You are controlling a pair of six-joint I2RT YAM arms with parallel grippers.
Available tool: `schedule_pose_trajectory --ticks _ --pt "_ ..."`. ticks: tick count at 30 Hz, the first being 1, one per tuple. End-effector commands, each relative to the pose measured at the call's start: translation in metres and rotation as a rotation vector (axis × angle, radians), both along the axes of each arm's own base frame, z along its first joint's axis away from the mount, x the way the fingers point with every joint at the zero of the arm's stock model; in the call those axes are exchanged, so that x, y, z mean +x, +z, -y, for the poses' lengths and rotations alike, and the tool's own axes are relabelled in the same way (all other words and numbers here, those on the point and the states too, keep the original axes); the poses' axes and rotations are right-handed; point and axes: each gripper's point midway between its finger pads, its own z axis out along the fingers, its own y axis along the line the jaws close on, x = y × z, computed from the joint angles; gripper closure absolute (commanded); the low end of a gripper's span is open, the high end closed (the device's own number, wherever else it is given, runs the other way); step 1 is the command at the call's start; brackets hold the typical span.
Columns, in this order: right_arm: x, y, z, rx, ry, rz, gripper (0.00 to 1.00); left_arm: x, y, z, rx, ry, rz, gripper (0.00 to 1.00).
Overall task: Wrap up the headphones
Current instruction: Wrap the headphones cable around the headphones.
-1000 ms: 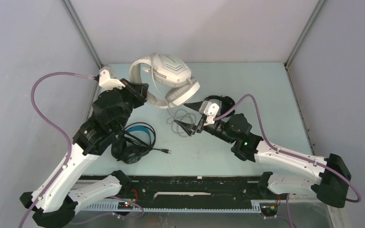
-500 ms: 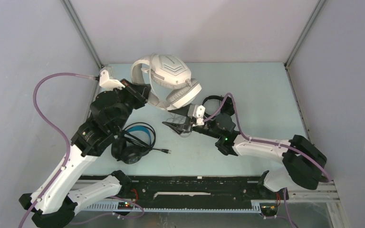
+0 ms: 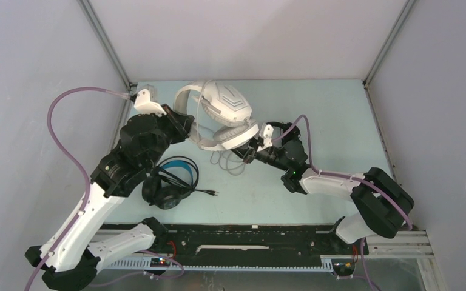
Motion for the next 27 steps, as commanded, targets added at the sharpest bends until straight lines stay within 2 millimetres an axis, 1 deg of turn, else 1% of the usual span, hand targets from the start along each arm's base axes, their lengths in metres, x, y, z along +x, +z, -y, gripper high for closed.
schedule_pose_trajectory --ticks 1,4,7,12,15,17,20,22,23,25,27 --pt "-0.008 0.01 0.013 0.025 0.012 0.011 1.0 -0.004 0.056 -0.031 -0.048 0.092 0.143 1.0" --pt "-0.013 0.002 0.011 0.012 0.026 -0.008 1.0 -0.001 0.06 -0.041 -0.049 0.122 0.152 1.0" --pt "-0.016 -0.005 0.009 -0.007 0.039 -0.019 1.0 0.003 0.062 -0.042 -0.068 0.127 0.152 1.0" --pt "-0.023 -0.011 0.004 -0.027 0.067 -0.025 1.0 0.01 0.061 -0.049 -0.089 0.16 0.151 1.0" --pt "-0.024 -0.015 0.002 -0.031 0.072 -0.035 1.0 0.009 0.063 -0.043 -0.117 0.127 0.154 1.0" --pt "-0.019 -0.015 0.003 -0.029 0.057 -0.043 1.0 0.008 0.064 -0.039 -0.12 0.103 0.152 1.0" --pt "-0.01 -0.012 0.008 -0.01 0.029 -0.054 1.0 0.004 0.065 -0.024 -0.098 0.004 0.164 1.0" --pt "-0.003 -0.01 0.014 0.002 0.011 -0.067 1.0 -0.002 0.065 -0.008 -0.07 -0.105 0.173 1.0" --pt "0.001 -0.009 0.017 0.009 0.004 -0.076 1.0 -0.008 0.065 0.004 -0.048 -0.191 0.182 1.0" --pt "0.008 -0.005 0.025 0.017 -0.008 -0.09 1.0 -0.021 0.059 0.024 0.004 -0.347 0.191 1.0" --pt "0.012 -0.003 0.032 0.014 -0.018 -0.095 1.0 -0.027 0.049 0.032 0.067 -0.427 0.189 1.0"
